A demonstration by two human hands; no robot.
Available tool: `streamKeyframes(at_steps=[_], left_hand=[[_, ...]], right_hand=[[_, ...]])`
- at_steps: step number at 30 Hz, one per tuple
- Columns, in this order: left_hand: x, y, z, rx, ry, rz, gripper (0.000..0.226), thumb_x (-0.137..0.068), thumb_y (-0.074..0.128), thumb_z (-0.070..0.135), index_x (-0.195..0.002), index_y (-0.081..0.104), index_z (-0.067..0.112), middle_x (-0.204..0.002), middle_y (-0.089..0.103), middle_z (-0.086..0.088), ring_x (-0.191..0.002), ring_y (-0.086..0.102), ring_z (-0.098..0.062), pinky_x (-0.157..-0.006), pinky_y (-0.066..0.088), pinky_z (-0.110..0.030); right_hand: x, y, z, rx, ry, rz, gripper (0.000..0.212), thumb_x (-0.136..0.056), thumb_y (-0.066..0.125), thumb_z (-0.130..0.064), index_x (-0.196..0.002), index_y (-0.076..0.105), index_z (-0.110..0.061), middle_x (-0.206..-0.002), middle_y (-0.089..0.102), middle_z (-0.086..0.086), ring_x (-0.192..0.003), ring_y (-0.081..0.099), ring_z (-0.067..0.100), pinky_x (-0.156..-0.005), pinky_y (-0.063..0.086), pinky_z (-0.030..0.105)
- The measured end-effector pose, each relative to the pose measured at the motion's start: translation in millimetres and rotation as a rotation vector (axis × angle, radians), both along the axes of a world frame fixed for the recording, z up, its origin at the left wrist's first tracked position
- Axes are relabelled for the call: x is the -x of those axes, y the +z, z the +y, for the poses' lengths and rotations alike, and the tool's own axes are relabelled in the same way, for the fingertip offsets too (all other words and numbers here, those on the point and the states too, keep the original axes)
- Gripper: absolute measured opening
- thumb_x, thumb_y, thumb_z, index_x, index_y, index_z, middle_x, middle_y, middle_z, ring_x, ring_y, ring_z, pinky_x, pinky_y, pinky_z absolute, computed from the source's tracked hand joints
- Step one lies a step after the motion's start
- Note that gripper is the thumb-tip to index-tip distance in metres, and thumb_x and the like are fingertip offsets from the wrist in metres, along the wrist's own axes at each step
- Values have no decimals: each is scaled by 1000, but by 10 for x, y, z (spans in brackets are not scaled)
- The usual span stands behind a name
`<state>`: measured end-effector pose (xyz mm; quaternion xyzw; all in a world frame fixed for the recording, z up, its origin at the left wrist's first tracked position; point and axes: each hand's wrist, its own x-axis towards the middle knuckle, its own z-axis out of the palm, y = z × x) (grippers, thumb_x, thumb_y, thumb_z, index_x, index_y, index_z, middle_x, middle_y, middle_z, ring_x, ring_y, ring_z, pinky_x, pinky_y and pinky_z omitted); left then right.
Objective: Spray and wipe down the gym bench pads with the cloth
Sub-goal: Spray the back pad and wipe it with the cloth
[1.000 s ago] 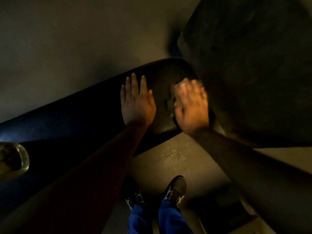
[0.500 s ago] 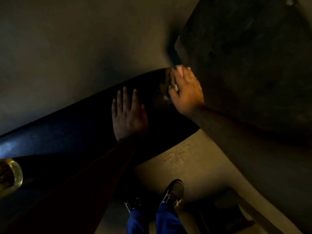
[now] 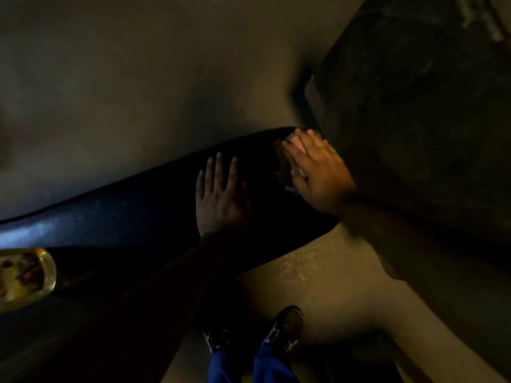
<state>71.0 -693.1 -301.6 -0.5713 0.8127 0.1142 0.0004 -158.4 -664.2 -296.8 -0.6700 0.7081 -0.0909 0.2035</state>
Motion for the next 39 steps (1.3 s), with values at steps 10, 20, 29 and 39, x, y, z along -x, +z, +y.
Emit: streamKeyframes(at_steps=[10, 20, 29, 39], left_hand=[[10, -12, 29, 53, 13, 33, 55, -103, 31, 40, -152, 29, 18, -160, 23, -13, -149, 16, -28, -121, 11, -42], [-39, 41, -20, -12, -47, 99, 54, -103, 30, 40, -153, 28, 19, -161, 20, -12, -150, 13, -26, -122, 10, -41], [-613, -15, -39, 74, 26, -2, 64, -99, 29, 50, -153, 29, 15, -160, 21, -17, -148, 17, -31, -120, 10, -43], [-580, 11, -49, 39, 31, 1, 67, -98, 25, 52, -154, 27, 14, -161, 18, -16, -149, 14, -30, -121, 8, -44]], right_hand=[[88, -18, 665, 49, -80, -34, 63, -96, 42, -36, -157, 35, -20, -166, 27, 11, -155, 19, 31, -125, 21, 51], [-323, 7, 818, 37, -294, 36, 67, -92, 35, -42, -156, 35, -22, -165, 28, 13, -154, 19, 36, -122, 23, 58], [-570, -23, 603, 59, -79, 148, 69, -88, 43, -43, -154, 39, -24, -163, 34, 11, -152, 26, 36, -122, 24, 56], [-735, 45, -362, -81, -213, 172, 73, -86, 38, -47, -156, 35, -25, -164, 30, 10, -154, 19, 36, -124, 14, 54]])
